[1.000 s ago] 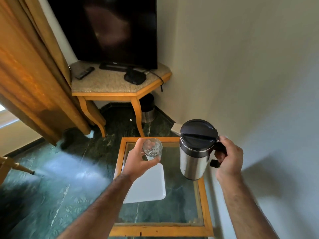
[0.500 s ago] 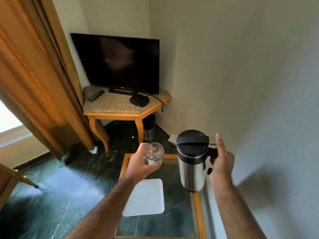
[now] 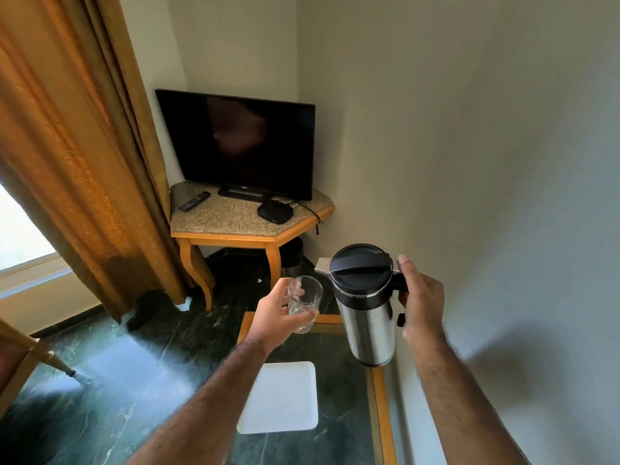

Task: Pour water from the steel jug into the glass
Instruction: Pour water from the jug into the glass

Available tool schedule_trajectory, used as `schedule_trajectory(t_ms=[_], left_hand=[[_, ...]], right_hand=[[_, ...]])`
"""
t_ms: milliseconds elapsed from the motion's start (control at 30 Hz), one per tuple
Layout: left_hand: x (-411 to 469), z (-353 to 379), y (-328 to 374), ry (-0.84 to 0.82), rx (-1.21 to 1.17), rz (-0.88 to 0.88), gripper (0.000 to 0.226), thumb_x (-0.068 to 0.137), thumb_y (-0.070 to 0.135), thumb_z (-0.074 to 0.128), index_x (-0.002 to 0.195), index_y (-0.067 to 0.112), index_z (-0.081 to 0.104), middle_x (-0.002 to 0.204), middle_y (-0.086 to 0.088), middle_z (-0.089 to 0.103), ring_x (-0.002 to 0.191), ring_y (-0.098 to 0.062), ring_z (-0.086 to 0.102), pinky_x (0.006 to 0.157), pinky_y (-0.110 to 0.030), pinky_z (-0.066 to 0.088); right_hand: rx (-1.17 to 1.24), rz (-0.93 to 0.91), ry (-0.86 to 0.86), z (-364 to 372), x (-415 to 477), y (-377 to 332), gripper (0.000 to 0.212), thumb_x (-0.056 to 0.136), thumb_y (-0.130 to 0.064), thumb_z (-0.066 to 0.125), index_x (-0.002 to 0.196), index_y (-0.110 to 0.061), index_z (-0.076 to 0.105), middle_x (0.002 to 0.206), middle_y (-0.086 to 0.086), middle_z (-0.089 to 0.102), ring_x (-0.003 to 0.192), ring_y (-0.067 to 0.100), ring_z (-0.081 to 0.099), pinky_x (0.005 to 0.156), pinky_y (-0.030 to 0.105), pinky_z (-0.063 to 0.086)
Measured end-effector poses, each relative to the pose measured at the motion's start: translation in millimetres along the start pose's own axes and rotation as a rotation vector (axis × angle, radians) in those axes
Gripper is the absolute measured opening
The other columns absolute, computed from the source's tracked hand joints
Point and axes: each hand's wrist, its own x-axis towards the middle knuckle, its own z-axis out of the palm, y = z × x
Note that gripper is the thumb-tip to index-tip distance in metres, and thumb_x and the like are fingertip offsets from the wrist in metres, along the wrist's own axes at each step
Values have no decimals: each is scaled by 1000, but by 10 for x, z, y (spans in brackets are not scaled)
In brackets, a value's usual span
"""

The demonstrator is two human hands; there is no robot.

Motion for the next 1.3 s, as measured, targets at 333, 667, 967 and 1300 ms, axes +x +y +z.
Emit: schedule_trajectory(t_ms=[333,667,967,1300], left_hand=[[13,-165,323,4,-58,37,63,72,38,91,123,44,54,119,19,66,111,-6,59,75,-13,44],[-84,-293,528,13,-38,62,56,70,41,91,110,54,54,114,25,66,103,8,59,72,-8,43],[-78,-332,615,-2,-67,78,65,72,34,92,126,34,57,121,14,68,114,-8,61,92,-33,52],[-85,-381,669,-1,-77,90,68,70,35,93,129,31,59,120,11,70,118,-13,64,100,-46,55]], right_hand=[[-364,-351,-99,275,175,-660,73,85,-62,62,54,4,55,53,26,56,49,31,55,58,32,38],[-576,-561,-123,416,172,-1091,67,82,-62,59,48,-4,59,46,16,58,39,30,47,45,34,37],[-733,-666,-115,543,127,-1306,67,81,-61,59,44,-7,46,35,-6,32,35,15,30,40,25,21],[-843,-802,-165,689,74,-1445,60,83,-55,63,42,-17,43,34,-8,33,34,10,32,42,21,20]])
